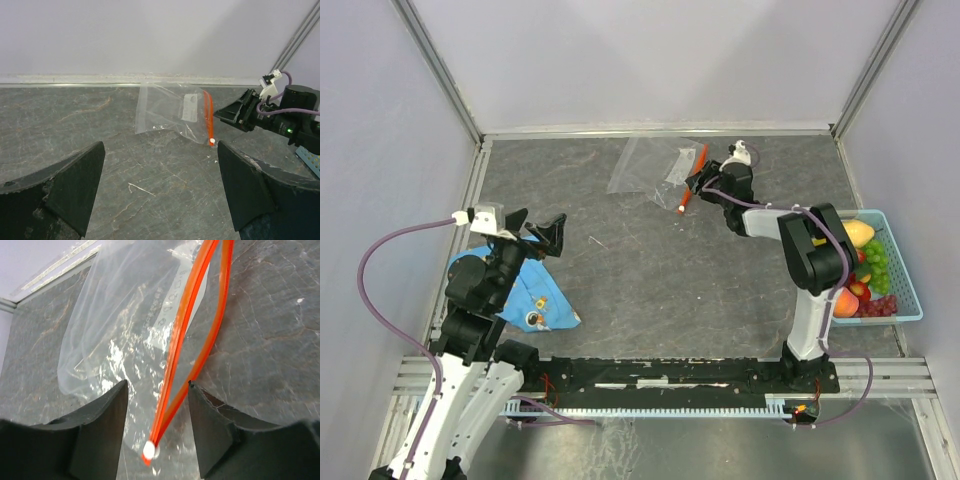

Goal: Place the food in the zip-top bag and seal the zipper
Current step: Pick up the zipper food storage bag at the center of the board.

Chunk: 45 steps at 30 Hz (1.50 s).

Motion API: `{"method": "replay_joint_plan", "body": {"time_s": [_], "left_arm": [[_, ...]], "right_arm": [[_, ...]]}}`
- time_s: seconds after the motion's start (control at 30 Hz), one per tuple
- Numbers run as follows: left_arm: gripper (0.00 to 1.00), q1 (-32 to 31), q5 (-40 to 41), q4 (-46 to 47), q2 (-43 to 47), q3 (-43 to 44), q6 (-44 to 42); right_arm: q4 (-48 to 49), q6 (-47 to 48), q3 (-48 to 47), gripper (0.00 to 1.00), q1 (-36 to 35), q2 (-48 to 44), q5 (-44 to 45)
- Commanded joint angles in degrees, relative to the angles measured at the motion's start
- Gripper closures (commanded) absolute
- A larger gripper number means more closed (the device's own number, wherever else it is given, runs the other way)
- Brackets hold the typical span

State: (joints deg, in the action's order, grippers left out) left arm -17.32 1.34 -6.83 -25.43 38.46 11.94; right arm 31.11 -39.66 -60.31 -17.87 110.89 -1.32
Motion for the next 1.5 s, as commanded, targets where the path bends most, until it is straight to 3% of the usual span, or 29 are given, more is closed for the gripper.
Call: {"method": "replay_joint_plan", "body": {"time_s": [0.0,0.37,0.7,0.97,1.47], "left_arm": [[0.01,0.3,-0.5,2.9,-0.8,0.0,-1.2],[0.01,0.2,-0.8,2.9,-1.1,0.0,-1.2],[0.00,0.2,-1.0,2.9,-0.3,0.0,-0.8],[0.01,0.2,-0.7,3.0,0.6,0.5,0.6],[0.00,0.1,-6.1,1.9,-6.8,3.7,9.7]], "right_arm": [[6.2,-2.0,-6.4,0.43,0.2,5.4,-1.3],[9.3,-4.0,-11.1,0.53,0.2,12.8,-4.5],[7.8,-0.5,-9.0,0.97,0.2,7.4,-7.6],[-2.6,9.9,-6.7,0.98,0.1,-3.9,-8.0],[-34.4,38.1,-9.7,0.98,-6.3,-23.4,-0.9]]}}
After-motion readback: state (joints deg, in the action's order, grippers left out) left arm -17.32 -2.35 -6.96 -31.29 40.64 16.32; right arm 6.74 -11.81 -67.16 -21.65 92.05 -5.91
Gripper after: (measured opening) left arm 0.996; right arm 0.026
